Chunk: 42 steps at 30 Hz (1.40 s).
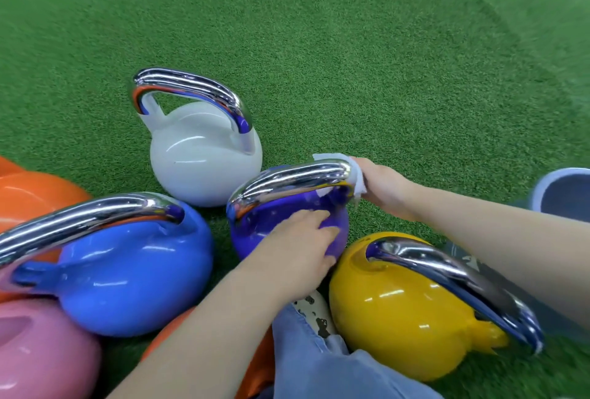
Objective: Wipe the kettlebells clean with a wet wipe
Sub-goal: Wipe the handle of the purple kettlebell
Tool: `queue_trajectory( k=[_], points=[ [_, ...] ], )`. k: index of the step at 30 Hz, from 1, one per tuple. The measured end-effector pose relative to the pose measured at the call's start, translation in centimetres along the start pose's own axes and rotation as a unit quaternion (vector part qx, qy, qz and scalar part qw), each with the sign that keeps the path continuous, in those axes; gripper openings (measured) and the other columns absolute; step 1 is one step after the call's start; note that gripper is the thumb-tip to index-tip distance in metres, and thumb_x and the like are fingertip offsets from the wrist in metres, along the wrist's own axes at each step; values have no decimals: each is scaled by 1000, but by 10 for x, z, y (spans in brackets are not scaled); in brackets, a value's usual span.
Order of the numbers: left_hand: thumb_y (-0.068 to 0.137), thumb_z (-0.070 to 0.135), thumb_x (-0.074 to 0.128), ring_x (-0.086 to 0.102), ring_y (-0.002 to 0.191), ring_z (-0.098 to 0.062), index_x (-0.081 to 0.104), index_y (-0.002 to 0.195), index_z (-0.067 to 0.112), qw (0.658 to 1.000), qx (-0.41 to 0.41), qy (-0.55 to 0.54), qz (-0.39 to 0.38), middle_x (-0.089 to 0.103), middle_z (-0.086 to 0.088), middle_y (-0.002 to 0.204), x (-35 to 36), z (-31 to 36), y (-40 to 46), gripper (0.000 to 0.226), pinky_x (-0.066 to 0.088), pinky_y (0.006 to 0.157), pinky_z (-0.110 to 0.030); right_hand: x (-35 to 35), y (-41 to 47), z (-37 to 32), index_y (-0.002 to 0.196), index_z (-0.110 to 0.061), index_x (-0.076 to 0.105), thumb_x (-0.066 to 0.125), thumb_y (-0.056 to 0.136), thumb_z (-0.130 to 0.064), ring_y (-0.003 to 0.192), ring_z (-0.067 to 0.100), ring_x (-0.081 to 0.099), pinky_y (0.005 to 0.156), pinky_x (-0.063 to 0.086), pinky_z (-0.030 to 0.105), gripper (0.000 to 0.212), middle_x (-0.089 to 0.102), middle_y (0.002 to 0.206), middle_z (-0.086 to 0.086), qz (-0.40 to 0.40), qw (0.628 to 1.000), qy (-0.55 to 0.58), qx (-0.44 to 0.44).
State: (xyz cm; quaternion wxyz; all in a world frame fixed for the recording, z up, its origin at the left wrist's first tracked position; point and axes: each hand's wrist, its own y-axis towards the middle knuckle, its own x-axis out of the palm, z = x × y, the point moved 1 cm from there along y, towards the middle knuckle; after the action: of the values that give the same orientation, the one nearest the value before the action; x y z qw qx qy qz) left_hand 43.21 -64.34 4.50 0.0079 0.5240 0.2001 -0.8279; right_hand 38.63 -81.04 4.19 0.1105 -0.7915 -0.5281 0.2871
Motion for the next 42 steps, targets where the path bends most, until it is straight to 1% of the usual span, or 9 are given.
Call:
queue_trajectory(
  k=[6,9,14,17,21,26,32,36,42],
  points=[
    [92,41,47,-3,143,-22,22,146,21,996,-34,71,-33,-10,-2,157,10,-11,4,63,5,115,-37,8,-2,-12,80,-21,48,31,94,-40,68,0,41,65,35,13,28,46,76,-9,-16,980,-93,-178],
    [91,42,48,-1,143,-22,24,145,22,996,-32,75,-24,-8,-3,157,12,-12,3,63,7,115,-37,0,3,8,87,-24,59,23,100,-43,75,-1,52,71,39,4,42,57,76,-15,-1,998,-33,-56],
    [91,42,48,0,143,-20,26,145,23,997,-32,64,-16,-8,0,157,11,-12,5,61,8,115,-36,10,10,28,126,0,53,35,101,-27,70,15,49,65,42,21,41,57,76,7,21,983,158,90],
    [92,41,48,1,143,-19,28,144,23,998,-29,61,-14,-7,0,157,11,-13,4,59,9,114,-36,9,5,21,113,1,55,29,102,-30,55,17,52,63,45,27,42,56,58,7,-4,961,258,98],
    [92,42,47,2,142,-20,30,143,25,998,-30,58,-11,-5,1,157,11,-13,6,57,11,113,-36,8,3,12,105,-1,59,22,103,-29,73,21,56,77,50,34,46,67,83,10,-37,941,316,118],
    [92,42,48,2,143,-20,29,144,25,998,-29,59,-12,-5,2,157,11,-14,4,58,11,114,-36,14,12,8,78,-7,57,34,92,-5,46,15,54,61,43,27,27,58,54,8,-50,934,317,157],
    [92,42,48,2,142,-19,28,144,25,998,-30,56,-10,-5,2,157,12,-15,4,58,10,114,-36,7,18,18,89,-3,60,29,89,-12,44,20,38,51,42,30,33,50,73,17,-39,973,207,92],
    [92,42,48,2,142,-19,28,144,25,998,-26,56,-7,-4,2,157,12,-16,5,58,11,114,-36,0,24,14,101,-9,63,32,99,-29,38,15,38,54,36,22,37,49,40,-2,-31,996,67,42],
    [92,41,47,2,143,-19,26,145,24,998,-24,54,-7,-4,1,157,13,-17,3,59,11,114,-36,7,27,17,96,-26,61,29,100,-23,34,6,27,44,19,22,32,52,39,-10,0,993,105,47]
  ],
)
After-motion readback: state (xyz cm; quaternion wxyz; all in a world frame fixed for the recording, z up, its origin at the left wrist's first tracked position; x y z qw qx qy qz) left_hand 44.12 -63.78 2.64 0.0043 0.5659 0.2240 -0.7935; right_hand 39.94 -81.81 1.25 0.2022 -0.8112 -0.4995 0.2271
